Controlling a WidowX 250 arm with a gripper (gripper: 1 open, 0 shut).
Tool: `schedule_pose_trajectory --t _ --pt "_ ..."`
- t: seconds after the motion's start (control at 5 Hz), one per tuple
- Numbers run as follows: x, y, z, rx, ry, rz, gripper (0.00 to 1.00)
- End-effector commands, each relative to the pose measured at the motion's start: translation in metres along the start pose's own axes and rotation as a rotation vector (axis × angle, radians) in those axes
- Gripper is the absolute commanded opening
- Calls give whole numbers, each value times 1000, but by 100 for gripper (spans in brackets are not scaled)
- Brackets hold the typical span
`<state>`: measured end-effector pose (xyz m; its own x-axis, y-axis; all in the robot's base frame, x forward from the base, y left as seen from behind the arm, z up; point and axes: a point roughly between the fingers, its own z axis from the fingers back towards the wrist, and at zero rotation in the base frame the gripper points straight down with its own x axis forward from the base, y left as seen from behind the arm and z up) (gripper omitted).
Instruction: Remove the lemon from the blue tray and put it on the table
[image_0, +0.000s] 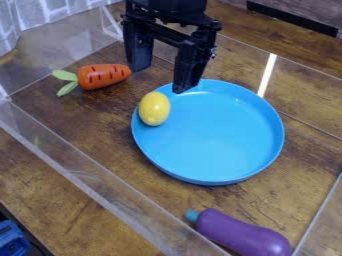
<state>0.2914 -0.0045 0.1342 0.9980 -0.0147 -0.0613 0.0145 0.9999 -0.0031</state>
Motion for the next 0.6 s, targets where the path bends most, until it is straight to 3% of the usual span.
schedule_pose_trajectory --t 0.0,0.4 --pt "2 0 -8 -3 9 -7 100" --pt "11 7 -39 -14 3 -22 100"
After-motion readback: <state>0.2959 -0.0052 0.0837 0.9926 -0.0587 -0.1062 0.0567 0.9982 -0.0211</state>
